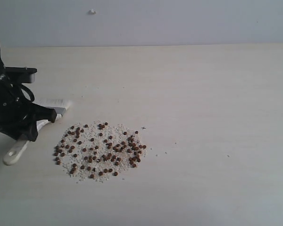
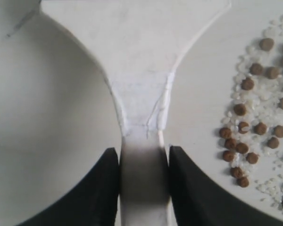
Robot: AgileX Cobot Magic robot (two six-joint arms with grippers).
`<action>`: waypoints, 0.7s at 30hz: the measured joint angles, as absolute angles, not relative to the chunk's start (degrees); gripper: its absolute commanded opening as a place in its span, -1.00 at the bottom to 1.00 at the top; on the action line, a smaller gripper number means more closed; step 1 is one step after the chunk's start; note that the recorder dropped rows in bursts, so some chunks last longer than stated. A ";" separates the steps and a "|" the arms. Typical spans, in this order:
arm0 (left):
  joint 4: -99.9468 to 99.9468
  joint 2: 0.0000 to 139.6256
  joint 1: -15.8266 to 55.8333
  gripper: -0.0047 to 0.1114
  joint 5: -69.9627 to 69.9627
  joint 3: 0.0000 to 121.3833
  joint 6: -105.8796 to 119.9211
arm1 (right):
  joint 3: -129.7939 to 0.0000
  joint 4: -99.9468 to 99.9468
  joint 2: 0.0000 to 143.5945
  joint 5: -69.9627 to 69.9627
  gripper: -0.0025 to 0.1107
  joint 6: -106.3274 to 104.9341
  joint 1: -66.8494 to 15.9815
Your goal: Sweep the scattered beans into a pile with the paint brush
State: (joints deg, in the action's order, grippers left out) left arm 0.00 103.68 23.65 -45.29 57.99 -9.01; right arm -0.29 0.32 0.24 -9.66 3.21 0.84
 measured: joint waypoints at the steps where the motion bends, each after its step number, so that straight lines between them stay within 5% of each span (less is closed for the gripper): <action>1: 0.00 103.68 23.65 -0.92 -45.96 58.56 -8.32 | -0.29 0.32 0.24 -9.66 -0.96 3.21 0.84; 21: -1.71 104.85 23.65 -0.92 -54.19 71.18 -1.10 | -0.29 0.32 0.24 -9.51 -0.96 3.21 0.84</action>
State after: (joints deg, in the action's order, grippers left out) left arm -1.71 104.85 23.65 -54.19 71.18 -1.10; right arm -0.29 0.32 0.24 -9.51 3.21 0.84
